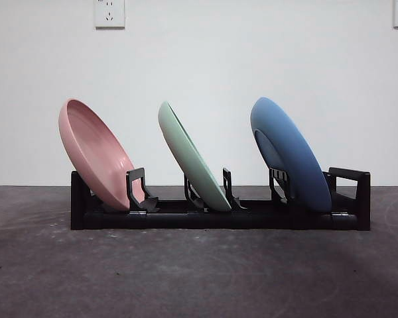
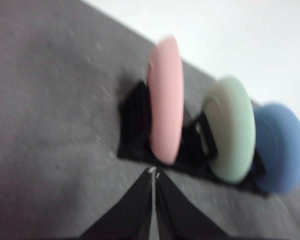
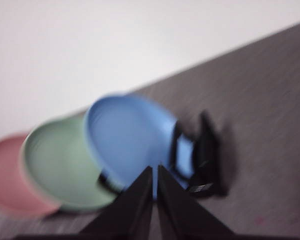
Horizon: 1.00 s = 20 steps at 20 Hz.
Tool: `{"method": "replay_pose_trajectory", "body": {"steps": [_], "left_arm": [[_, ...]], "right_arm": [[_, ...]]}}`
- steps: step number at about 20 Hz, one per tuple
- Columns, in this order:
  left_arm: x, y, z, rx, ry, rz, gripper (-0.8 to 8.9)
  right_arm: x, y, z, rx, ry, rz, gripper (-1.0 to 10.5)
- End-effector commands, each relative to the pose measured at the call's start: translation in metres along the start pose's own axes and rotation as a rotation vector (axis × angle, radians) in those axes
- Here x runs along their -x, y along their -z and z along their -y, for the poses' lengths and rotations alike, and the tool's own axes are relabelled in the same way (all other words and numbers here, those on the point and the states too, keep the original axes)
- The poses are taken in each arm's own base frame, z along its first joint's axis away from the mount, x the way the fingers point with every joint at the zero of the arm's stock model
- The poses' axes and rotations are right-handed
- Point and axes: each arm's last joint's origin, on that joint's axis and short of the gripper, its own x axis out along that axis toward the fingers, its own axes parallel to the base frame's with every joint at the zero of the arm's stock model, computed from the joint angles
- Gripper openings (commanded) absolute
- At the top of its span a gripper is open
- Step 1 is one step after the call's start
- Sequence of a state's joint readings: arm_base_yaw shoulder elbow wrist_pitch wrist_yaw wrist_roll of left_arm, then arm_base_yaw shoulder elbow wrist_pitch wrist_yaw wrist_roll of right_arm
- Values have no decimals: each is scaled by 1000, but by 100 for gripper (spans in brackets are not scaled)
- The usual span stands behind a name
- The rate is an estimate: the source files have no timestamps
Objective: Place the plate
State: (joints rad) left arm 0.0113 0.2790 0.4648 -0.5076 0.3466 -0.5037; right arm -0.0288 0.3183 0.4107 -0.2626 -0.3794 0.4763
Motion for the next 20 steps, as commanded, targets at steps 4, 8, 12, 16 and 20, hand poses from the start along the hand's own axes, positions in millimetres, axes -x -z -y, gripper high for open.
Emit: {"method": "replay_pose_trajectory", "body": {"steps": [4, 8, 12, 16, 20], "left_arm": [[0, -25, 18, -99, 50, -164, 10], [-8, -37, 25, -110, 93, -258, 10], [-25, -42, 28, -103, 134, -381, 10], [-47, -44, 32, -150, 155, -490, 11], [-62, -44, 36, -241, 78, -511, 11]], "right_arm": [[-10, -22, -13, 85, -97, -173, 14], [-19, -30, -20, 122, -147, -275, 14], [-32, -37, -29, 127, -180, -375, 14], [-51, -40, -38, 161, -203, -523, 14], [-74, -40, -47, 198, -216, -618, 14]]}}
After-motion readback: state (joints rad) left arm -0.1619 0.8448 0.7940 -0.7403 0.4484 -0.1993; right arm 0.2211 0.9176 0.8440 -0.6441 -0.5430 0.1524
